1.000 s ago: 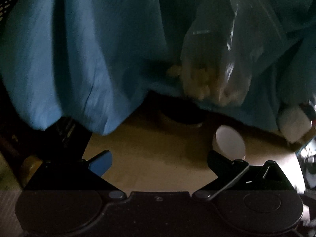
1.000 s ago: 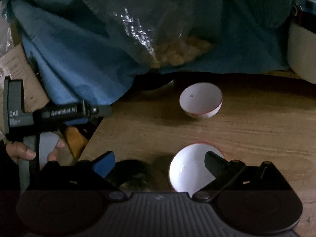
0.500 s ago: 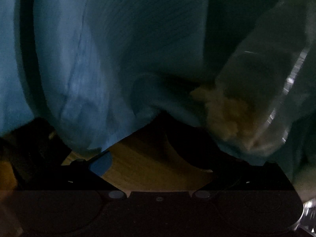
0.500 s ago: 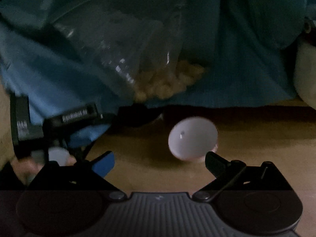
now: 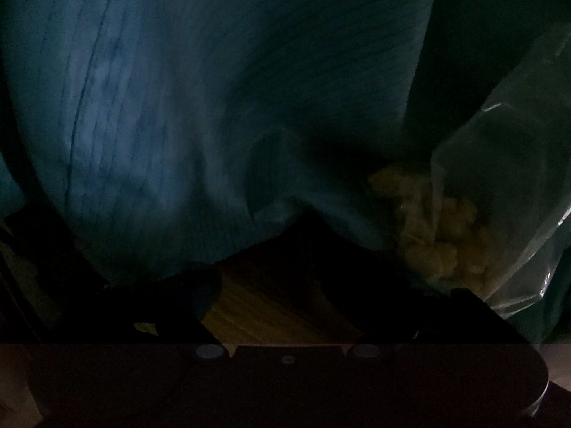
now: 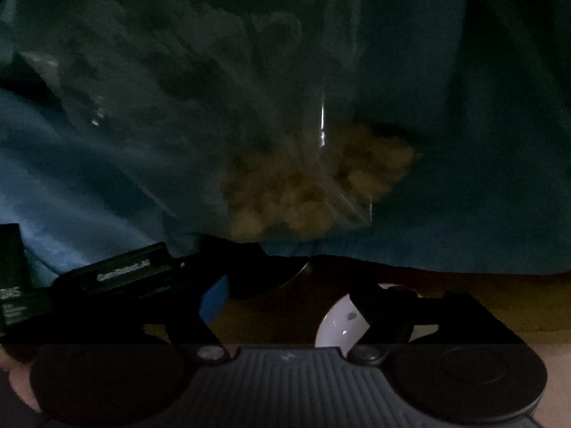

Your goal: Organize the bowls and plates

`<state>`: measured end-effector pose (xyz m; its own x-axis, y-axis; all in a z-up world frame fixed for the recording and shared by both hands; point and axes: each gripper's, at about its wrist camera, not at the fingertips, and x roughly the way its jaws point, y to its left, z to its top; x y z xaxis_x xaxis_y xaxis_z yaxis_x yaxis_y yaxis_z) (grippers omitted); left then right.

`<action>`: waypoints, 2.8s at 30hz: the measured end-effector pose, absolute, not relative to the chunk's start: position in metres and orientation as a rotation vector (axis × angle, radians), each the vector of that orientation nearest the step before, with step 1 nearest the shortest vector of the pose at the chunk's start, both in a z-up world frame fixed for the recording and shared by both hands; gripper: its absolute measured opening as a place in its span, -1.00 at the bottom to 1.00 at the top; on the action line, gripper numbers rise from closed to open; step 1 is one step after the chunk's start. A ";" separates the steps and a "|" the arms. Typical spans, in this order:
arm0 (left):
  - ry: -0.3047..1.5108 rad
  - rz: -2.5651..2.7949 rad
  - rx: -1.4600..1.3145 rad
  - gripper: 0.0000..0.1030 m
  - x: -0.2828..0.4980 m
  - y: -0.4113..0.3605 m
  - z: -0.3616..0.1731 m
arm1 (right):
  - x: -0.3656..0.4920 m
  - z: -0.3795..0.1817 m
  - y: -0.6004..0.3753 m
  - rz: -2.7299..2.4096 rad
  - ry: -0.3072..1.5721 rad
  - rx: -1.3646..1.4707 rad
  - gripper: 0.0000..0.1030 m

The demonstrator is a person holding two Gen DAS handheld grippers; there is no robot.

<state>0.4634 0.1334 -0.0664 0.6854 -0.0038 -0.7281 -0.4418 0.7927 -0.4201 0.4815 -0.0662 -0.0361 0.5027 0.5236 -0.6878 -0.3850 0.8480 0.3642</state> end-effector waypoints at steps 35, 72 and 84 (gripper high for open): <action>0.907 0.147 -0.647 -0.64 0.434 0.162 -0.070 | 0.472 -0.067 -0.033 0.569 1.011 0.096 -0.53; 0.920 -0.407 -0.339 -0.63 0.359 0.009 -0.016 | 0.307 -0.004 -0.188 0.280 0.872 0.274 -0.55; 0.995 -0.533 -0.287 -0.61 0.360 -0.076 -0.031 | 0.282 -0.011 -0.272 0.158 0.928 0.290 -0.55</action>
